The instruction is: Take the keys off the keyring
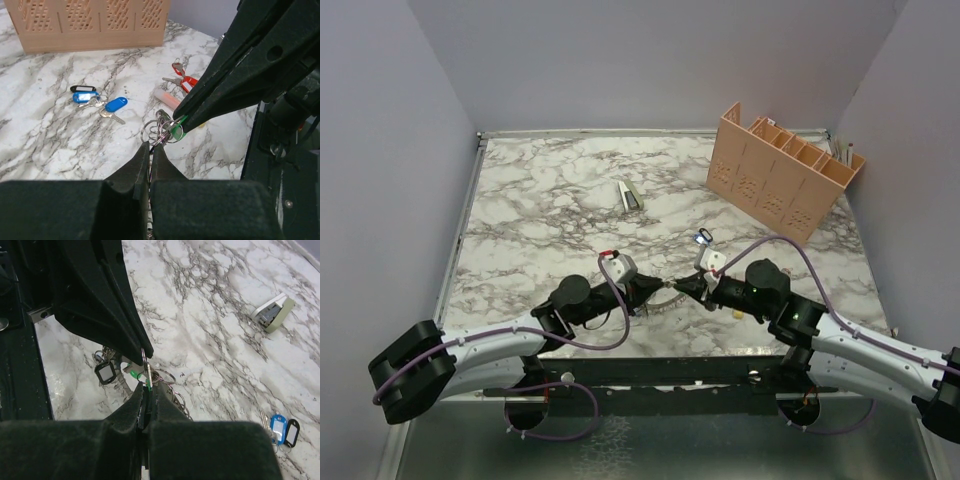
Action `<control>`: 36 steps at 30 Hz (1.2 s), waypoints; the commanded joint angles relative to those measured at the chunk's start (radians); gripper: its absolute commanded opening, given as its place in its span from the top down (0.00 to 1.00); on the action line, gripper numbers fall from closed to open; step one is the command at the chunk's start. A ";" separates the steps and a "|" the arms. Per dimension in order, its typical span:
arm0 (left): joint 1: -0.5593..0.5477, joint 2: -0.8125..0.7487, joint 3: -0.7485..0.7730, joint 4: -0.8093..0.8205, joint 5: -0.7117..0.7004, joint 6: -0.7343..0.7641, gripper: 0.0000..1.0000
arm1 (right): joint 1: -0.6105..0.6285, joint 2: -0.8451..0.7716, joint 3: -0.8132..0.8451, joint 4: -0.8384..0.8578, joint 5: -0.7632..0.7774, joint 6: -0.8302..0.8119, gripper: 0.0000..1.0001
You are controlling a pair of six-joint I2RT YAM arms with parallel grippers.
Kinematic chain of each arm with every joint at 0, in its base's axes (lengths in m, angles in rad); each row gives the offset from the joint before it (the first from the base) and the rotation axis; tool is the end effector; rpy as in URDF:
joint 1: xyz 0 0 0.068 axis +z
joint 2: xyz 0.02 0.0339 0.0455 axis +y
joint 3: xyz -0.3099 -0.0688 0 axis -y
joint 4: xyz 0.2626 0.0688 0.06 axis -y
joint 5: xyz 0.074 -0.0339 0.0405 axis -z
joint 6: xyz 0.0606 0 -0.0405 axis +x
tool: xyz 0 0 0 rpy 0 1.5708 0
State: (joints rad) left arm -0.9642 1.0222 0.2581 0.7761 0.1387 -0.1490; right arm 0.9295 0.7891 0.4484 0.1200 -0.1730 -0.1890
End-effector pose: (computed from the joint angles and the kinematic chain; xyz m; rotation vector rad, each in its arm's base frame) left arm 0.1205 -0.1884 0.2412 0.7565 1.4610 -0.9743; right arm 0.1111 0.1663 0.2730 -1.0823 1.4889 0.6804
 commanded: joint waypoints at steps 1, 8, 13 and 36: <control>-0.001 -0.046 -0.015 0.084 -0.079 -0.155 1.00 | 0.000 -0.008 -0.040 0.058 -0.034 -0.069 0.99; -0.001 -0.070 -0.020 0.084 -0.057 -0.256 1.00 | 0.000 0.001 -0.065 0.108 -0.029 -0.095 0.99; -0.001 -0.094 -0.034 0.086 -0.050 -0.246 1.00 | 0.000 -0.018 -0.075 0.124 -0.022 -0.103 0.99; 0.000 -0.130 0.175 -0.246 -0.084 0.221 1.00 | -0.001 -0.187 -0.162 0.246 0.064 0.131 0.64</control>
State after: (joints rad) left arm -0.9688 0.9169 0.3664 0.5781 0.0925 0.0341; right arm 0.9302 0.6796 0.3912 0.2352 -0.1490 -0.0601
